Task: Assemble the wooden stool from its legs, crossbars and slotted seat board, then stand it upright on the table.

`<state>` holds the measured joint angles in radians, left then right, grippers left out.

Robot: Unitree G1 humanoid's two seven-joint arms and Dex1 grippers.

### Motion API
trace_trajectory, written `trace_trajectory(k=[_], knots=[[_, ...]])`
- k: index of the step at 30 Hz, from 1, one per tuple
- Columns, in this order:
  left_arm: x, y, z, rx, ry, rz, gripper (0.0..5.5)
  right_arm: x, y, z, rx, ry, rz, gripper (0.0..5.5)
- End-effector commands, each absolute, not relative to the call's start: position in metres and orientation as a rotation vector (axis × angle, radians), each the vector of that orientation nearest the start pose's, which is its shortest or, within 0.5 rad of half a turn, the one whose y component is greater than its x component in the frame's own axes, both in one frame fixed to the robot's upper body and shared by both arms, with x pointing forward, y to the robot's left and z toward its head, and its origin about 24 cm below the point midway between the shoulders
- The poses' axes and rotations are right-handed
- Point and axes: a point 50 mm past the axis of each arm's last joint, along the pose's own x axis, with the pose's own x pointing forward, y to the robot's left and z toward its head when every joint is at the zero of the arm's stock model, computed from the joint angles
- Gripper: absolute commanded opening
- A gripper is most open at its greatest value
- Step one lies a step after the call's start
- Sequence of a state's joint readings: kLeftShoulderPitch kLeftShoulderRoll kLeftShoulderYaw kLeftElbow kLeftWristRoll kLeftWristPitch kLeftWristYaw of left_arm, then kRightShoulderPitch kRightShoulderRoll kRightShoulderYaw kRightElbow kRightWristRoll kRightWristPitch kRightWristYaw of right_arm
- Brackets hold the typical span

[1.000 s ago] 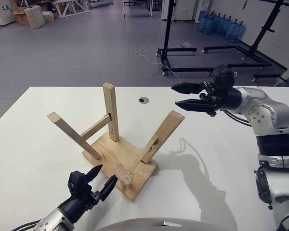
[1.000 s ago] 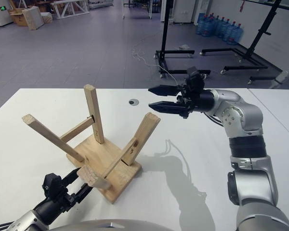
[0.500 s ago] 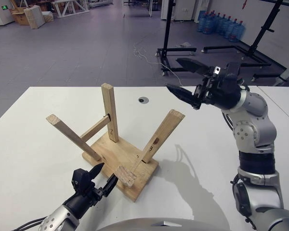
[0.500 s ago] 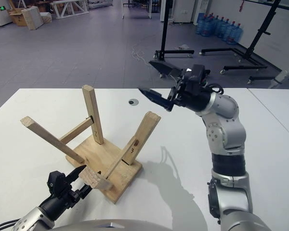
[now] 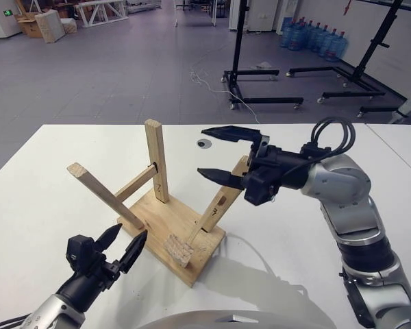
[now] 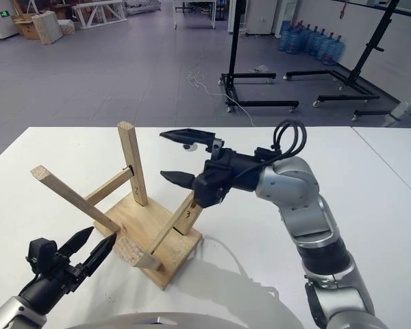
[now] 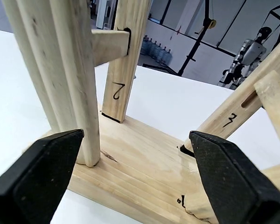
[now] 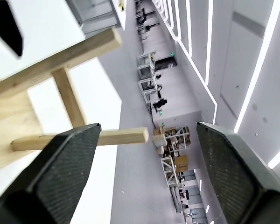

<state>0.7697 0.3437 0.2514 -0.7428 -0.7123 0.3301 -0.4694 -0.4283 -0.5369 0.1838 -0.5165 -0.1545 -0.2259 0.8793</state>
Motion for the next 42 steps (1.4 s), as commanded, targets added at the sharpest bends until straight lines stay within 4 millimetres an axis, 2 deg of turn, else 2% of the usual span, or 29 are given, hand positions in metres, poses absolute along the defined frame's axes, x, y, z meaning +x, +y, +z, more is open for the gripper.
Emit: trace_trajectory(k=[1, 4, 11, 16, 23, 30, 34, 39, 42], knots=[[0.106, 0.211, 0.094, -0.279, 0.222, -0.376, 4.15, 0.216, -0.092, 0.21, -1.193, -0.745, 1.054, 3.74], [0.109, 0.206, 0.098, -0.291, 0.215, -0.389, 4.15, 0.215, -0.089, 0.203, -1.239, -0.697, 1.04, 3.74], [0.101, 0.194, 0.094, -0.327, 0.225, -0.373, 4.15, 0.21, -0.09, 0.182, -1.362, -0.519, 1.188, 3.74], [0.096, 0.187, 0.09, -0.352, 0.218, -0.345, 4.15, 0.212, -0.096, 0.175, -1.405, -0.418, 1.258, 3.74], [0.094, 0.183, 0.084, -0.364, 0.204, -0.317, 4.15, 0.215, -0.099, 0.173, -1.38, -0.298, 1.324, 3.74], [0.095, 0.181, 0.082, -0.36, 0.19, -0.314, 4.15, 0.214, -0.111, 0.158, -1.316, -0.118, 1.352, 3.74], [0.095, 0.182, 0.08, -0.358, 0.194, -0.305, 4.15, 0.221, -0.118, 0.144, -1.252, -0.022, 1.355, 3.74], [0.098, 0.178, 0.075, -0.347, 0.216, -0.317, 4.15, 0.222, -0.12, 0.14, -1.231, -0.008, 1.346, 3.74], [0.1, 0.173, 0.072, -0.345, 0.225, -0.334, 4.15, 0.223, -0.116, 0.144, -1.212, -0.065, 1.334, 3.74]])
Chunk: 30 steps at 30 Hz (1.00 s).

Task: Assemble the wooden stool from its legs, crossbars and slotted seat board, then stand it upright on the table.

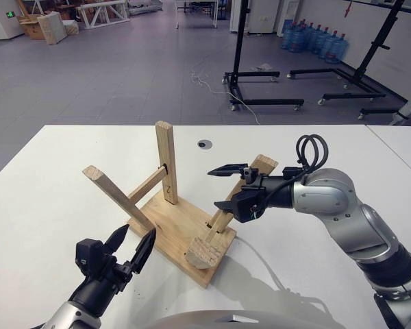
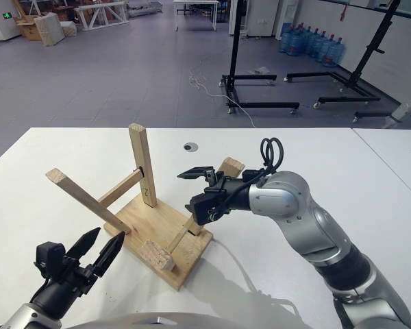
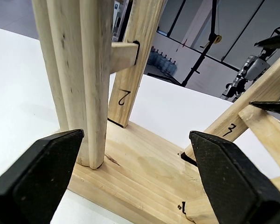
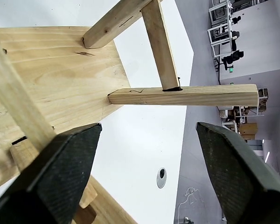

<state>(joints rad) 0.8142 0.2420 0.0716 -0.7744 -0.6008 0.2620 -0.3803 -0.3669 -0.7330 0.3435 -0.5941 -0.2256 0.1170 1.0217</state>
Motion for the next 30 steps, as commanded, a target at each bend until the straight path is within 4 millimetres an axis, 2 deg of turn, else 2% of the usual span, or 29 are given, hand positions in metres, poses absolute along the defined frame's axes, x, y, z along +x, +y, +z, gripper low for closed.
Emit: trace_trajectory(k=[1, 4, 7, 9, 13, 15, 18, 22, 26, 30], knots=[[0.101, 0.172, 0.072, -0.346, 0.223, -0.335, 4.15, 0.224, -0.112, 0.149, -1.194, -0.114, 1.324, 3.74], [0.102, 0.171, 0.071, -0.349, 0.216, -0.333, 4.15, 0.23, -0.096, 0.177, -1.1, -0.363, 1.248, 3.74], [0.102, 0.17, 0.071, -0.353, 0.208, -0.33, 4.15, 0.237, -0.09, 0.21, -0.917, -0.551, 1.158, 3.74], [0.103, 0.17, 0.071, -0.354, 0.202, -0.328, 4.15, 0.242, -0.09, 0.229, -0.806, -0.639, 1.103, 3.74], [0.107, 0.172, 0.074, -0.342, 0.174, -0.331, 4.15, 0.256, -0.1, 0.267, -0.706, -0.825, 0.948, 3.74], [0.109, 0.172, 0.082, -0.345, 0.134, -0.337, 4.15, 0.269, -0.111, 0.278, -0.688, -0.846, 0.845, 3.74], [0.116, 0.17, 0.096, -0.338, 0.083, -0.392, 4.15, 0.291, -0.136, 0.272, -0.608, -0.756, 0.718, 3.74], [0.129, 0.172, 0.12, -0.355, 0.003, -0.495, 4.15, 0.304, -0.169, 0.237, -0.45, -0.553, 0.659, 3.74], [0.141, 0.178, 0.123, -0.351, 0.033, -0.548, 4.15, 0.289, -0.189, 0.192, -0.336, -0.359, 0.718, 3.74], [0.146, 0.182, 0.117, -0.364, 0.125, -0.598, 4.15, 0.267, -0.184, 0.175, -0.243, -0.289, 0.789, 3.74]])
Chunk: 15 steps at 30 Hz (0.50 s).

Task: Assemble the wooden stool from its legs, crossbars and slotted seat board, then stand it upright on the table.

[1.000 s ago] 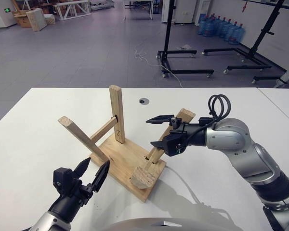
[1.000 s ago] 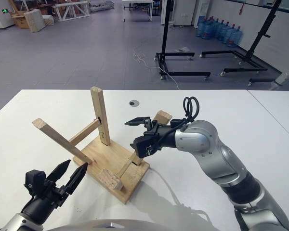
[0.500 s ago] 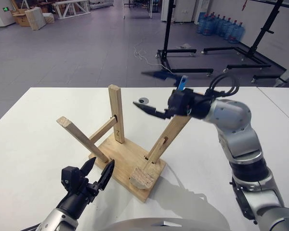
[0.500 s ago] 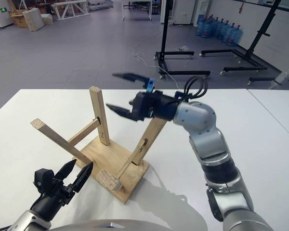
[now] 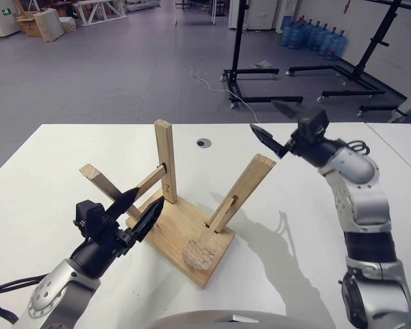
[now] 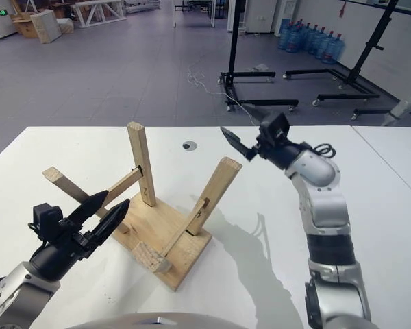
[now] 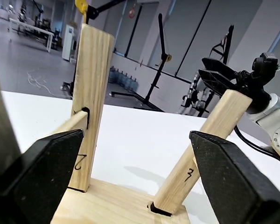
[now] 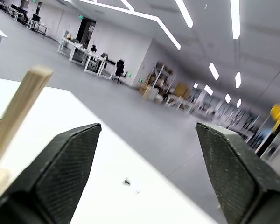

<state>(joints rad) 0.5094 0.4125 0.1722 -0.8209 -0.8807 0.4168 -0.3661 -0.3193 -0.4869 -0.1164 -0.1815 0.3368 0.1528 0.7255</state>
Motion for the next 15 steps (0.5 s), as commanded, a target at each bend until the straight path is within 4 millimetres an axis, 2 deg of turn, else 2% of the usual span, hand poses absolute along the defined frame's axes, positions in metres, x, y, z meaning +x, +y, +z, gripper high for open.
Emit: trace_trajectory(k=[1, 4, 6, 10, 13, 15], knots=[[0.146, 0.184, 0.117, -0.366, 0.14, -0.61, 4.15, 0.264, -0.182, 0.173, -0.237, -0.281, 0.798, 3.74], [0.152, 0.188, 0.12, -0.368, 0.181, -0.672, 4.15, 0.258, -0.182, 0.168, -0.212, -0.26, 0.785, 3.74], [0.157, 0.192, 0.122, -0.361, 0.211, -0.721, 4.15, 0.258, -0.191, 0.159, -0.189, -0.225, 0.744, 3.74], [0.167, 0.201, 0.124, -0.359, 0.242, -0.78, 4.15, 0.259, -0.223, 0.134, -0.107, -0.096, 0.624, 3.74], [0.176, 0.207, 0.126, -0.372, 0.242, -0.818, 4.15, 0.244, -0.25, 0.111, 0.036, 0.05, 0.673, 3.74], [0.182, 0.212, 0.127, -0.373, 0.238, -0.825, 4.15, 0.234, -0.256, 0.112, 0.161, 0.096, 0.756, 3.74]])
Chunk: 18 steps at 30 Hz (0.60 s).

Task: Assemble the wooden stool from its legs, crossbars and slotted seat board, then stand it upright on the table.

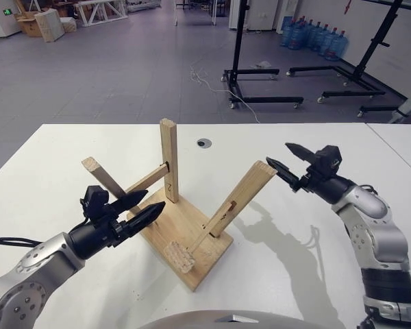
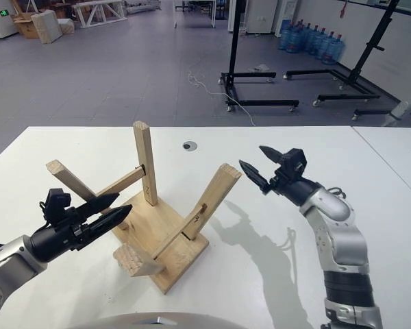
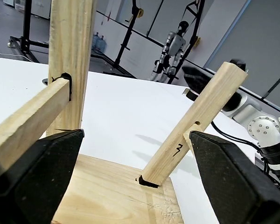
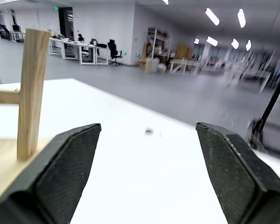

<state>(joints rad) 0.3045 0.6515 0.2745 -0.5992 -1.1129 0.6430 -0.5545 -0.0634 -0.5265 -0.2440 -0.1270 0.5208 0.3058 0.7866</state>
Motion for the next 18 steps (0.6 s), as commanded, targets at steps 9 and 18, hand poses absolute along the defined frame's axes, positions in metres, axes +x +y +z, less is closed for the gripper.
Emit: trace_trajectory(k=[9, 18], knots=[[0.18, 0.231, 0.139, -0.36, 0.136, -0.768, 4.15, 0.222, -0.22, 0.122, 0.419, 0.065, 0.868, 3.74], [0.229, 0.246, 0.146, -0.216, -0.001, -0.6, 4.15, 0.237, -0.221, 0.129, 0.518, 0.047, 0.925, 3.74]])
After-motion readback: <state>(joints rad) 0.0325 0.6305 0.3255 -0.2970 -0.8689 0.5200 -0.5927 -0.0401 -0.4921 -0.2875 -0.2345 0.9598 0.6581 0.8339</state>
